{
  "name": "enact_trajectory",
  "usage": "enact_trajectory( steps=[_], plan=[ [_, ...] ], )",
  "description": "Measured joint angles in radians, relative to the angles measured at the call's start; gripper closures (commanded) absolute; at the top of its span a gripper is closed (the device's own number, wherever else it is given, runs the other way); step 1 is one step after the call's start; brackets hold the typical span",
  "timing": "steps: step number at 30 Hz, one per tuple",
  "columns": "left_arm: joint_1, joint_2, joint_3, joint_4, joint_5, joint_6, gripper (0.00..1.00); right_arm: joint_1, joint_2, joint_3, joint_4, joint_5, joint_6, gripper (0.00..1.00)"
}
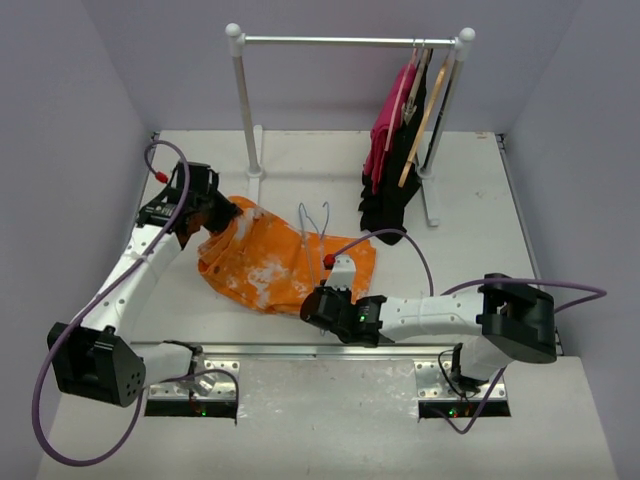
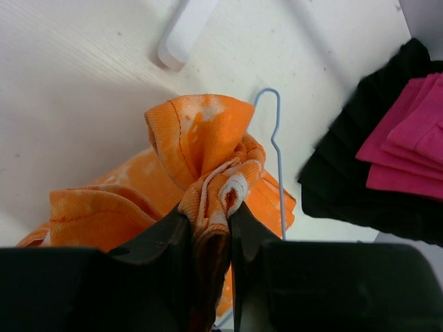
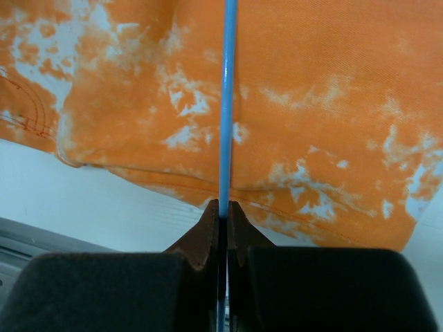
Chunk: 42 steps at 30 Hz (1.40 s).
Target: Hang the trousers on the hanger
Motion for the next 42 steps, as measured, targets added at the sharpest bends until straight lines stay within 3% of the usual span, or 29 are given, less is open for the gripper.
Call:
enact_trajectory(
  steps=[5,9,16,24,28,33,42],
  plan=[
    [-0.190,-0.001,-0.014,0.033,-0.050,-0.095,1.00,0.015,0.003,-0.015,0.038,0.007,0.035,1.00],
    [-0.277,-0.001,-0.032,0.054,-0.072,-0.165,1.00,0.029,0.003,-0.045,0.077,0.015,0.058,1.00],
    [-0.276,-0.105,-0.022,-0.098,-0.297,-0.304,1.00,0.032,-0.015,-0.088,0.209,-0.010,0.012,1.00],
    [-0.275,-0.381,-0.017,-0.334,-0.463,-0.455,1.00,0.023,0.273,0.099,0.242,-0.093,-0.017,1.00],
    [-0.275,-0.470,-0.048,-0.395,-0.518,-0.488,1.00,-0.028,0.287,0.128,0.234,-0.149,-0.024,1.00],
    [-0.275,-0.465,-0.134,-0.318,-0.475,-0.421,1.00,-0.071,0.223,0.113,0.199,-0.207,-0.111,1.00],
    [-0.275,-0.346,-0.218,-0.145,-0.338,-0.302,1.00,-0.016,0.118,0.128,0.170,-0.253,-0.242,1.00]
  ],
)
